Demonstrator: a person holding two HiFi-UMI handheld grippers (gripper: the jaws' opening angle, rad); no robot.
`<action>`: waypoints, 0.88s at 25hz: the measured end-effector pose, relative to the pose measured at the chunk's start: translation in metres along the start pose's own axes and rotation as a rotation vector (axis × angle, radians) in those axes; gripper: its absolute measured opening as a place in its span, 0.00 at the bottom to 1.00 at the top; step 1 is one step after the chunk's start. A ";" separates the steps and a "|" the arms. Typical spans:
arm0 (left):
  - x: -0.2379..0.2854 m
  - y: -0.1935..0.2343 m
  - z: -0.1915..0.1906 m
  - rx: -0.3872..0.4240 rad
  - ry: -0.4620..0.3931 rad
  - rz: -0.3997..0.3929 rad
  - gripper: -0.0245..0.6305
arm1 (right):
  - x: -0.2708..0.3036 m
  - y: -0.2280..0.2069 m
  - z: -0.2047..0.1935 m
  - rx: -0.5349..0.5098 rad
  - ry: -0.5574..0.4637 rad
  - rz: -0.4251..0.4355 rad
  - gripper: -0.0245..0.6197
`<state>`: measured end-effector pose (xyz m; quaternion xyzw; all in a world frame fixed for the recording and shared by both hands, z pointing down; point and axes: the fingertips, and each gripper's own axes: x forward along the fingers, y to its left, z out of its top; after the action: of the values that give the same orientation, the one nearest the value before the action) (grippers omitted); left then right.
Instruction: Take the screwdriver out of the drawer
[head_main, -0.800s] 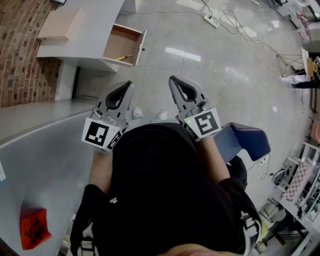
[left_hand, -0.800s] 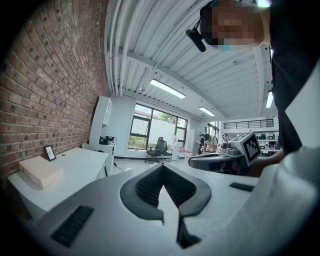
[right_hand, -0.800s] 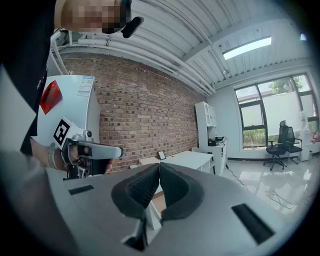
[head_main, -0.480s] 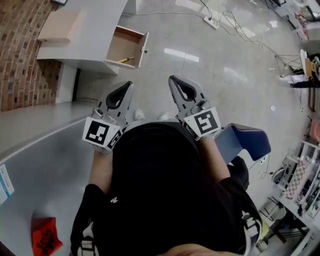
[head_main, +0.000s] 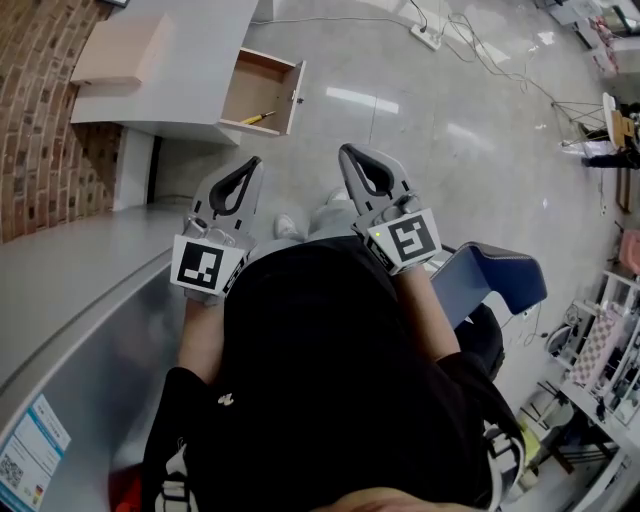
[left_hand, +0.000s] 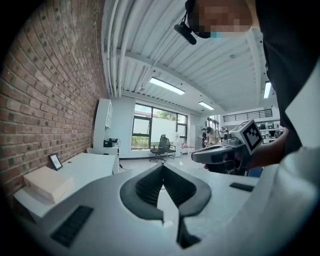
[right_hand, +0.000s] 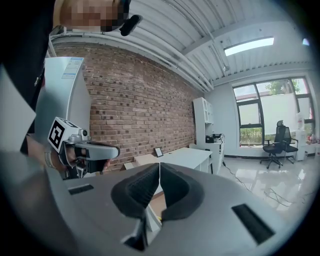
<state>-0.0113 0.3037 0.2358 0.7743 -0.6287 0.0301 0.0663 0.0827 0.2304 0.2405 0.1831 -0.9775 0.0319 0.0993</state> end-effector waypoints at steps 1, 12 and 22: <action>0.003 0.003 0.000 0.005 0.001 0.000 0.04 | 0.005 -0.002 0.000 0.002 0.004 0.001 0.06; 0.075 0.055 -0.006 0.007 0.091 0.093 0.04 | 0.070 -0.072 0.002 0.020 0.034 0.081 0.06; 0.163 0.083 -0.017 -0.013 0.199 0.189 0.04 | 0.120 -0.166 0.002 0.036 0.068 0.174 0.06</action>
<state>-0.0579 0.1311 0.2792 0.7045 -0.6892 0.1084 0.1302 0.0329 0.0330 0.2676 0.0983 -0.9850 0.0641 0.1262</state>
